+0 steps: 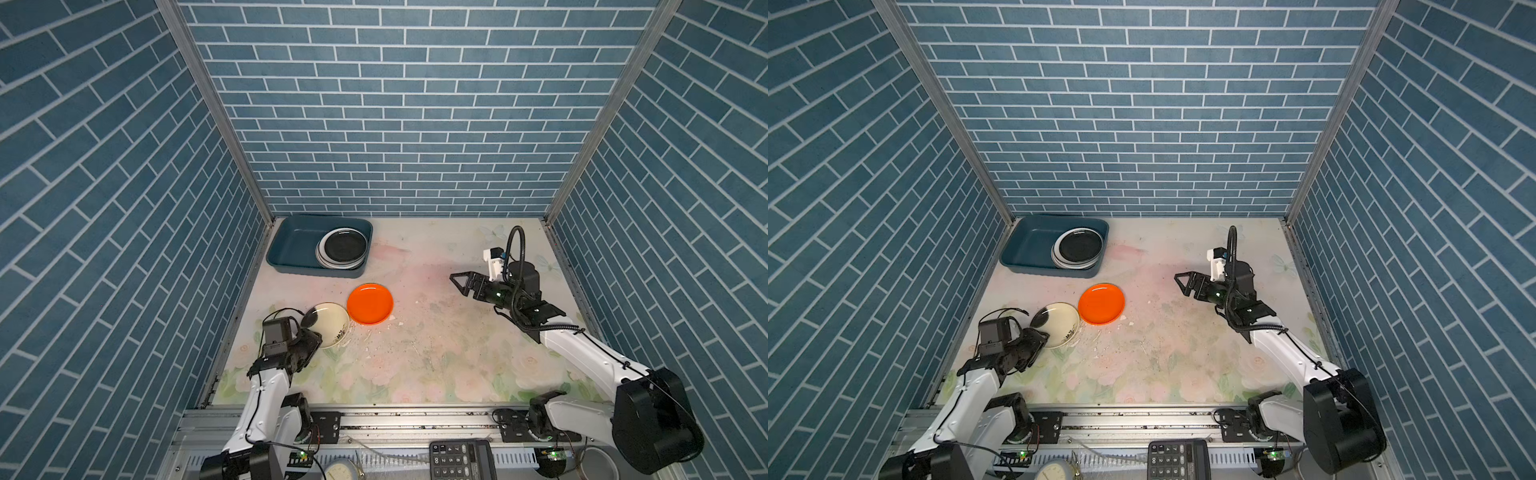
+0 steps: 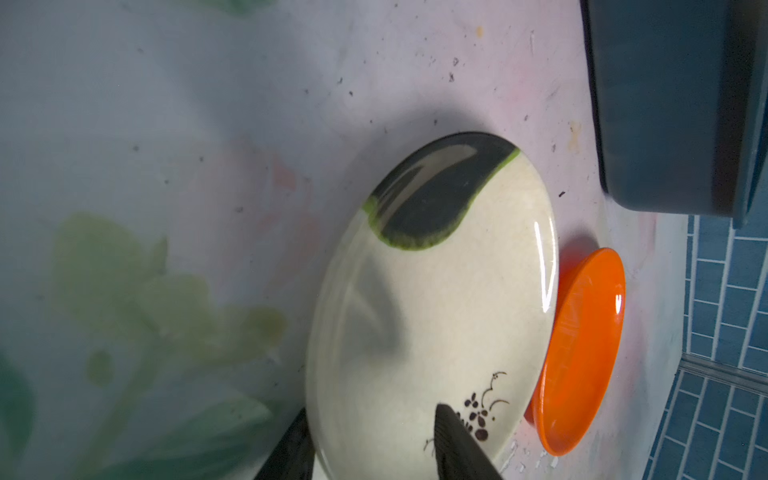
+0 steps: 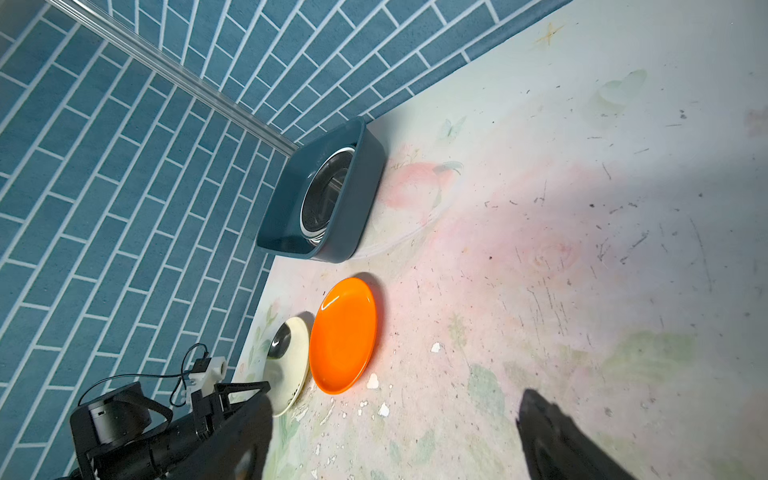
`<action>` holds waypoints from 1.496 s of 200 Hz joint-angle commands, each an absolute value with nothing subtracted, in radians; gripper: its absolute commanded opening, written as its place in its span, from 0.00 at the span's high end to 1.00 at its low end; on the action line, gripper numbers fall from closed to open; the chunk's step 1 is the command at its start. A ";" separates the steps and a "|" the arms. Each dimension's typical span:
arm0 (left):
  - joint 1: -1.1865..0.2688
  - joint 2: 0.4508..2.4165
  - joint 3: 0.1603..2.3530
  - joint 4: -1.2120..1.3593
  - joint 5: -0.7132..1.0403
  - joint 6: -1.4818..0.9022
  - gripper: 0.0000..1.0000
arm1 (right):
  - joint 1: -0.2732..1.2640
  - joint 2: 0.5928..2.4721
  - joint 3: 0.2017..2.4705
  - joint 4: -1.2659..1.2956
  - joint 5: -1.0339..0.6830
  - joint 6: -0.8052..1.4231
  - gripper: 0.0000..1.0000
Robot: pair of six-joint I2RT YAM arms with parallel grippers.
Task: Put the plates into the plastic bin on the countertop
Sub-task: 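Grip the cream plate rim with the left gripper and tilt it up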
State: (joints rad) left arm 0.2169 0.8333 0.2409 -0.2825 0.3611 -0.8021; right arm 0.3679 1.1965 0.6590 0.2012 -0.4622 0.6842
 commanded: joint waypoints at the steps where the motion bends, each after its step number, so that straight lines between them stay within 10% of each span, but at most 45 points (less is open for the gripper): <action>1: 0.230 0.828 0.227 -0.296 0.338 -0.789 0.62 | 0.364 1.183 0.646 0.222 -0.456 0.706 0.08; 185: 0.254 0.911 0.265 -0.306 0.256 -0.761 1.00 | 0.364 1.187 0.637 0.213 -0.423 0.706 0.08; 299: 0.256 0.849 0.309 -0.352 0.258 -0.765 1.00 | 0.363 1.195 0.638 0.209 -0.428 0.709 0.08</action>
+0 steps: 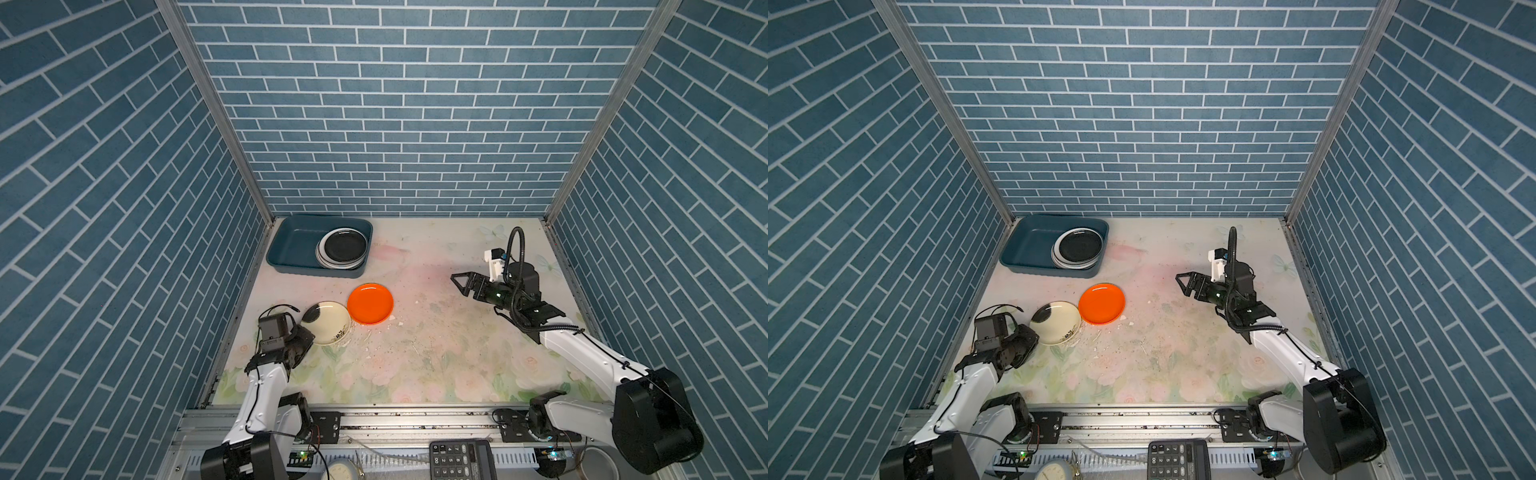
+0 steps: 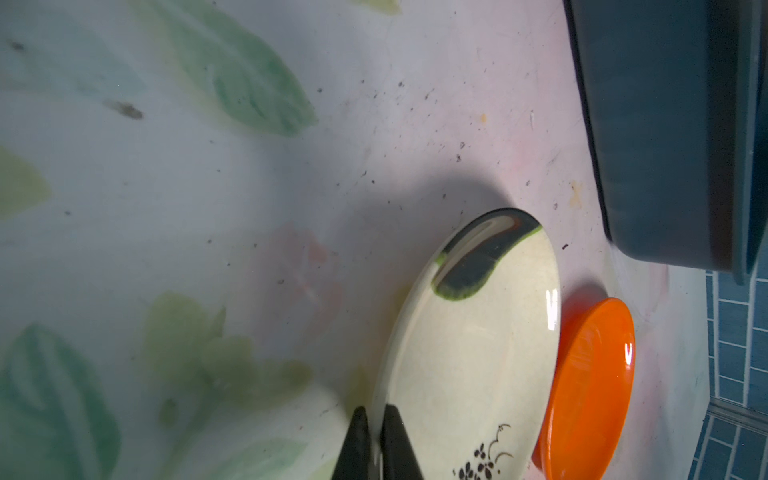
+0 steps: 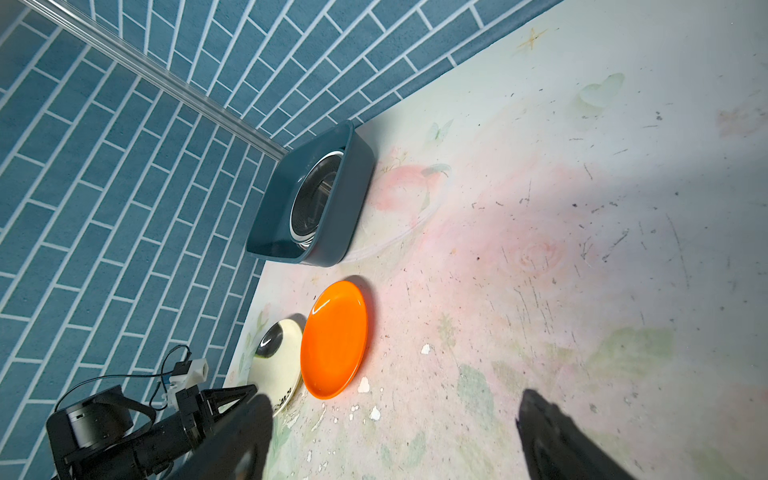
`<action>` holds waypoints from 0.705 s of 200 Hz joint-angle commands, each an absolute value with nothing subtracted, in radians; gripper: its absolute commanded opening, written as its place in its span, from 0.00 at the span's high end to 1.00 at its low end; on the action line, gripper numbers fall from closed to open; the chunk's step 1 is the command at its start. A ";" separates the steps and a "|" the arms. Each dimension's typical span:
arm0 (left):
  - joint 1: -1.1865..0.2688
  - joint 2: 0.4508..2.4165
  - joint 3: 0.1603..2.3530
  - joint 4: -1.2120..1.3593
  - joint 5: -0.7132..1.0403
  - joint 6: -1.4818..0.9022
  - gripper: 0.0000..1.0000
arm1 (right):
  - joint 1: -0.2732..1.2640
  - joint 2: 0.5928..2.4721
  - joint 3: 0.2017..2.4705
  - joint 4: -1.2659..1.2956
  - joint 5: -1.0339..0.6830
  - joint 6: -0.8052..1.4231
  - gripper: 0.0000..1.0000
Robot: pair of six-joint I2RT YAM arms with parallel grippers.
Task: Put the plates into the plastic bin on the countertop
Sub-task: 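Grip the cream plate rim with the left gripper and tilt it up, then carry the cream plate to the teal bin and lower it in with the left gripper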
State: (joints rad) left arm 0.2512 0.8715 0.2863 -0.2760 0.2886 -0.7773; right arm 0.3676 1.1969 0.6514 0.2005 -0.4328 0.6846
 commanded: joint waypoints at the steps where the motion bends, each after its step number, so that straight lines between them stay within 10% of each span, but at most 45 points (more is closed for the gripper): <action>1: 0.256 0.847 0.310 -0.353 0.258 -0.765 1.00 | 0.363 1.195 0.638 0.209 -0.428 0.709 0.08; 141: 0.256 0.724 0.450 -0.436 0.279 -0.752 1.00 | 0.362 1.182 0.650 0.195 -0.426 0.710 0.08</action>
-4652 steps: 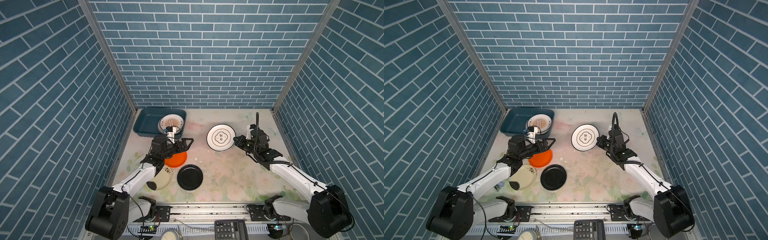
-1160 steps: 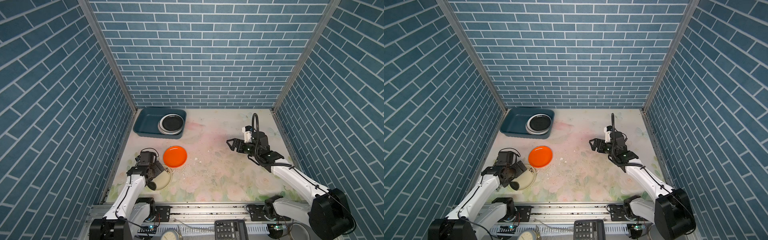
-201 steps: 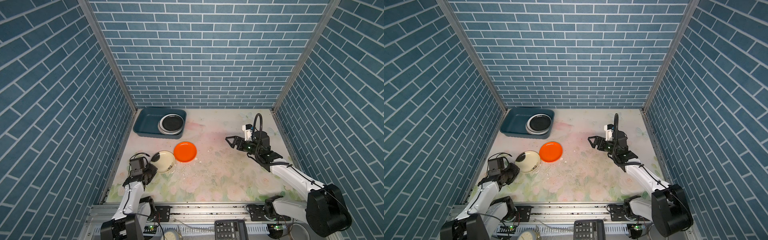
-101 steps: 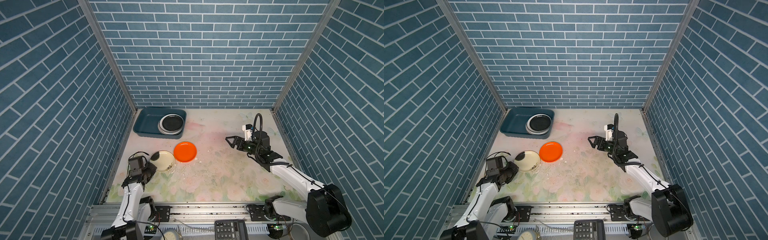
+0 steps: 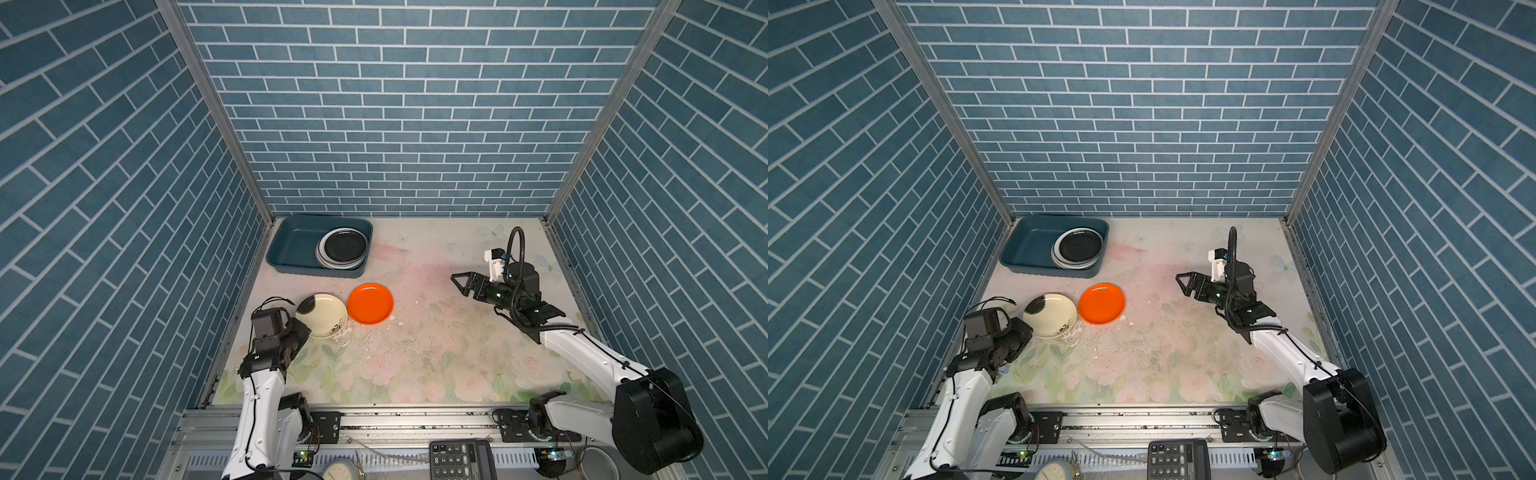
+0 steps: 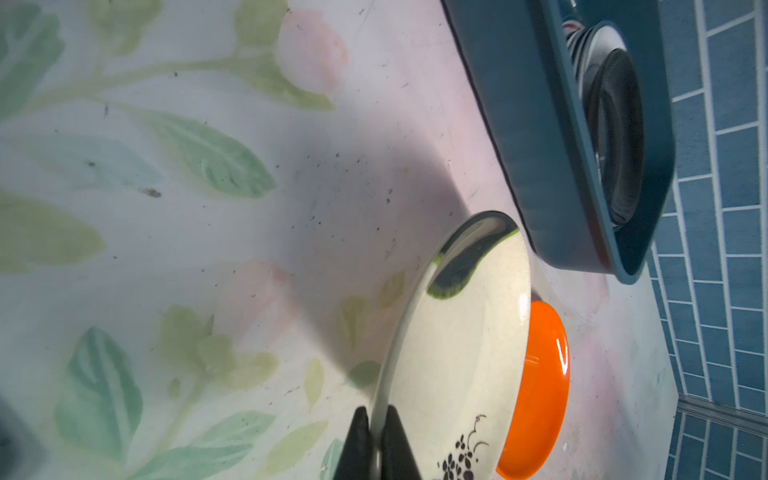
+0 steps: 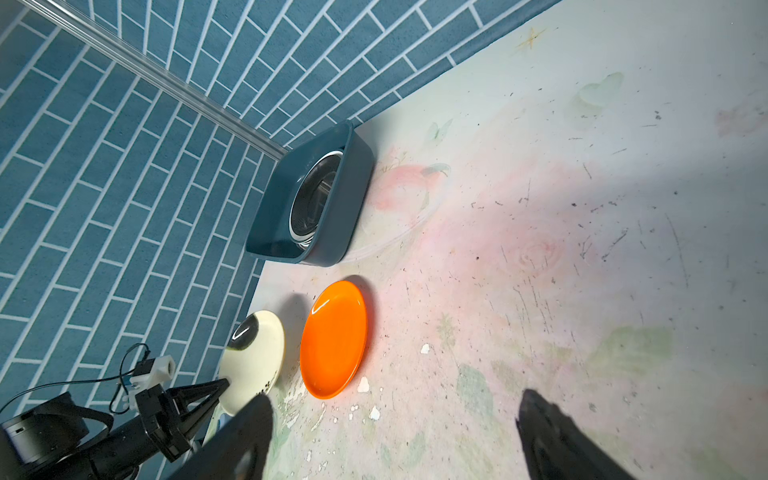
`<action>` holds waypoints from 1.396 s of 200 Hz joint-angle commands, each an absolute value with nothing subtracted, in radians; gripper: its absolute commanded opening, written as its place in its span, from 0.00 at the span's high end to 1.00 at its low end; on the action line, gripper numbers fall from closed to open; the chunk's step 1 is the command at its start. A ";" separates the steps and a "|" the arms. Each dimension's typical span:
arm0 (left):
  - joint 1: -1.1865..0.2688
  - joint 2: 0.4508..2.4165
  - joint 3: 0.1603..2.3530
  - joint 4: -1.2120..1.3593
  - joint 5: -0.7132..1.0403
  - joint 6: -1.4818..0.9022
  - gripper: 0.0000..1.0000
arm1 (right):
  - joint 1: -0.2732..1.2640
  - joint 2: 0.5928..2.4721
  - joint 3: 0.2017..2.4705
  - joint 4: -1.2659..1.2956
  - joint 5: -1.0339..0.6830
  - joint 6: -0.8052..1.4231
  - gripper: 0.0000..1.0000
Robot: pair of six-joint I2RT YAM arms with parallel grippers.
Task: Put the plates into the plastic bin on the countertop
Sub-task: 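Carry the cream plate to the teal bin and lower it in with the left gripper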
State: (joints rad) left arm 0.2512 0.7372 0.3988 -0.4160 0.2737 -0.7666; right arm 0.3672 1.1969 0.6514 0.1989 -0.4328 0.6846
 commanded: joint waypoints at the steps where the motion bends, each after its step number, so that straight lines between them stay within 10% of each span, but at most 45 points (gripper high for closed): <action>1: 0.256 0.723 0.450 -0.436 0.279 -0.752 1.00 | 0.362 1.183 0.649 0.195 -0.426 0.710 0.08; 83: 0.249 0.741 0.550 -0.330 0.299 -0.804 1.00 | 0.362 1.187 0.660 0.190 -0.416 0.713 0.08; 279: 0.020 1.668 1.222 -0.091 0.008 -0.641 1.00 | 0.362 1.313 0.771 0.143 -0.405 0.703 0.08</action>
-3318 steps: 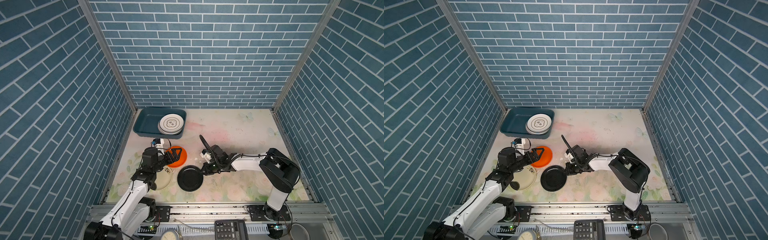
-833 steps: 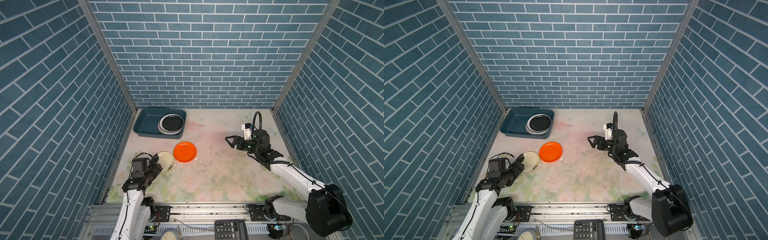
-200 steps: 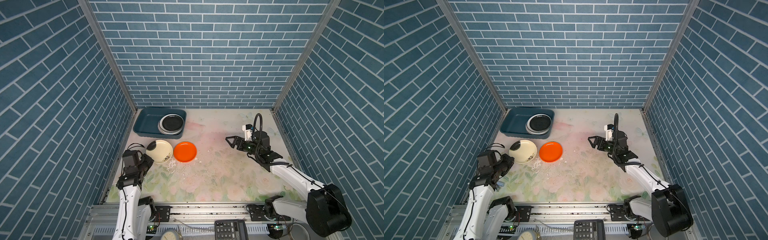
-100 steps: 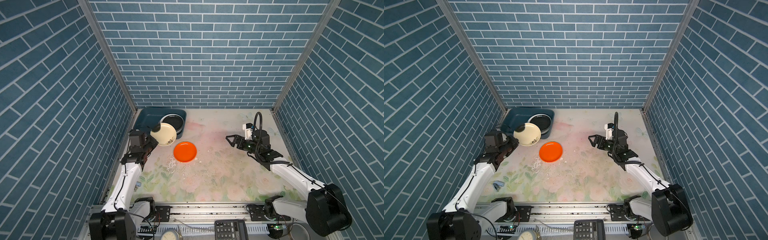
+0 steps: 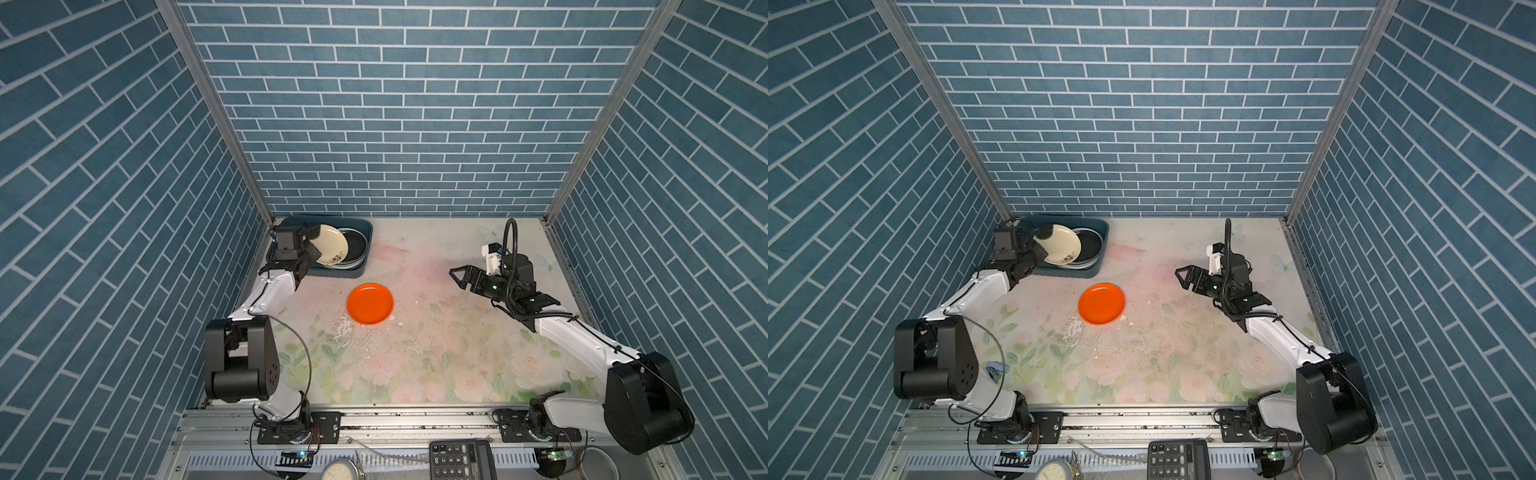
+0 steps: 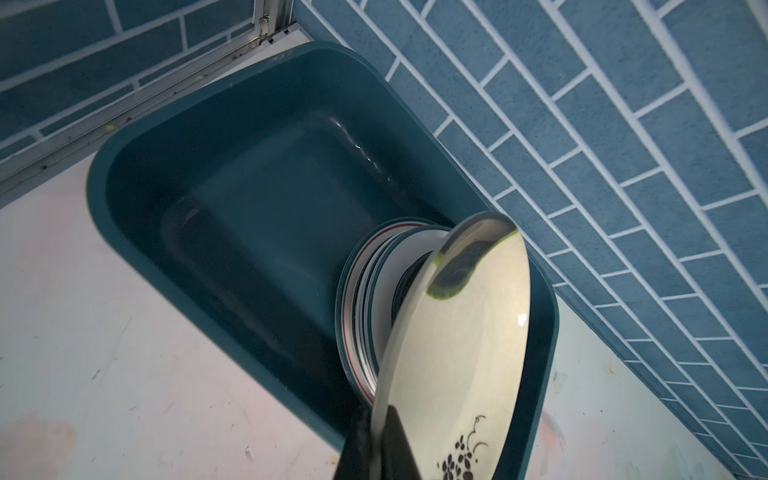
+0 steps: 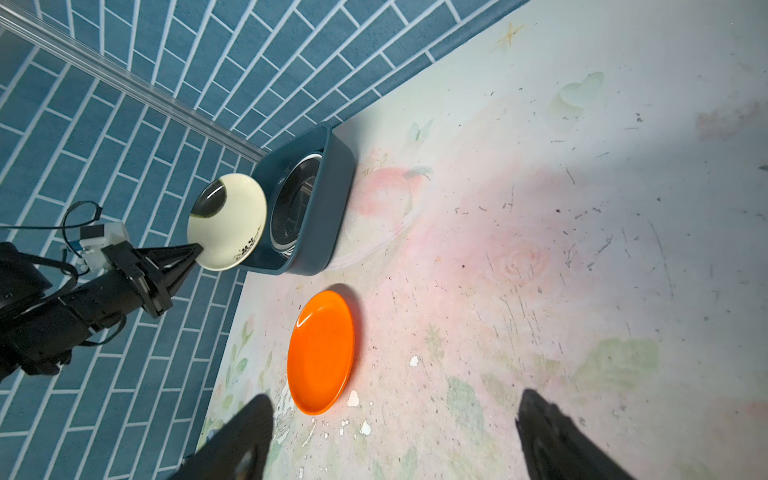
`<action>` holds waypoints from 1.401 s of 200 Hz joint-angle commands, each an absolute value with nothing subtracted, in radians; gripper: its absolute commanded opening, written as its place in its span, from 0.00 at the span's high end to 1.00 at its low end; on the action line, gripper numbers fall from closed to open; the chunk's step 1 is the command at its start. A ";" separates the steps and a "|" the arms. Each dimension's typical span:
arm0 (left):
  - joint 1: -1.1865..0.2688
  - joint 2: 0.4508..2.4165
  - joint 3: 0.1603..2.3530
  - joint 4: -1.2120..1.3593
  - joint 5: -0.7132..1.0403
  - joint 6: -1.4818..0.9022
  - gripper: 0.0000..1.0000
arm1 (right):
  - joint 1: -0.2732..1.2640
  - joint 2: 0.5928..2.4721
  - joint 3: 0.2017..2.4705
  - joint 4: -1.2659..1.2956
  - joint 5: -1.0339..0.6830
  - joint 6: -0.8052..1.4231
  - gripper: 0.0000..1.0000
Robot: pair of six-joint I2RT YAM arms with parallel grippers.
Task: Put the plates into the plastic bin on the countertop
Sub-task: 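Carry the cream plate to the teal bin and lower it in with the left gripper, then open the left gripper and lift it off the cream plate in the bin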
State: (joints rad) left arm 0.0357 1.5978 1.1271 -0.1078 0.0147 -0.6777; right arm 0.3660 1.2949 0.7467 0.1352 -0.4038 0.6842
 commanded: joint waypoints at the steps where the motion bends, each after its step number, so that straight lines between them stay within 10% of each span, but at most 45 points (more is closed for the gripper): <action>1: 0.020 1.673 1.228 -0.093 0.009 -0.640 1.00 | 0.362 1.314 0.771 0.143 -0.406 0.703 0.09; 116: -0.023 1.903 1.460 -0.241 0.079 -0.528 1.00 | 0.361 1.327 0.779 0.117 -0.376 0.681 0.09; 165: -0.027 1.880 1.491 -0.295 0.087 -0.427 0.01 | 0.357 1.322 0.782 0.106 -0.377 0.677 0.09; 280: -0.130 1.289 1.025 -0.156 -0.078 -0.477 0.00 | 0.359 1.337 0.756 0.167 -0.424 0.746 0.10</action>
State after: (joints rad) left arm -0.1249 1.3571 1.1145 -0.1699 -0.0586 -0.4458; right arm 0.3611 1.3262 0.7471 0.1253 -0.3981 0.7017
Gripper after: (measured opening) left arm 0.995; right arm 0.906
